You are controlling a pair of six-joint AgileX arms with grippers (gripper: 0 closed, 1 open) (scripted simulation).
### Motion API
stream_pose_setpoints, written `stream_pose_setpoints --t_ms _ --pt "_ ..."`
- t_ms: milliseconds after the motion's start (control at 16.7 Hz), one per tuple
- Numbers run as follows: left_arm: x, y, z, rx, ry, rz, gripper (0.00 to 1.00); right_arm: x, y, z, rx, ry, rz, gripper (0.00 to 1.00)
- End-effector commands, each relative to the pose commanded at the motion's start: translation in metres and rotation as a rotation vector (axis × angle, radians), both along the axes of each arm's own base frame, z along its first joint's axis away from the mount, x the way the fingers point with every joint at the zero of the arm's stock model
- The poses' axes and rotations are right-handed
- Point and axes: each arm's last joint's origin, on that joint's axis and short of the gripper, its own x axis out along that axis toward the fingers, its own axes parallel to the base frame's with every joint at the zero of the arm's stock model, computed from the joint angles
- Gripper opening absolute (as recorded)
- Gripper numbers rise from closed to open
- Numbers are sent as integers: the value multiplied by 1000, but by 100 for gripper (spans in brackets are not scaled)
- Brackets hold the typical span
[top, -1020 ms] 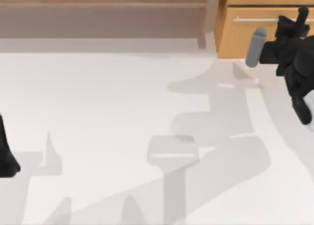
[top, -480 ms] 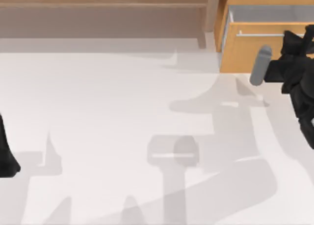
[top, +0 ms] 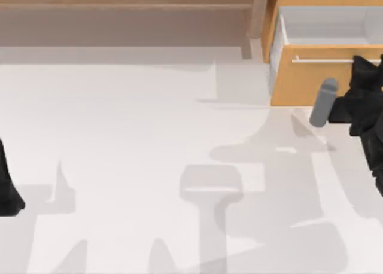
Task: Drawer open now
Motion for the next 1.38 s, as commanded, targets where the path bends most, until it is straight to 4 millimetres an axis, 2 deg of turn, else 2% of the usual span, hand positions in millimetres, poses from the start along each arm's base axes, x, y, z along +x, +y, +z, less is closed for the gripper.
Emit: stream_pose_setpoints --t_ms 180,540,960,1260,1380 --pt "0 0 0 0 0 0 100 -17 1 3 3 -15 0 0" --pt "0 0 0 0 0 0 100 -20 0 3 4 -16 -4 0" --pt "0 0 0 0 0 0 100 -74 0 2 0 -10 -4 0" --pt "0 0 0 0 0 0 100 -80 0 3 2 -13 -3 0" --pt "0 0 0 0 0 0 100 -80 0 3 2 -13 -3 15"
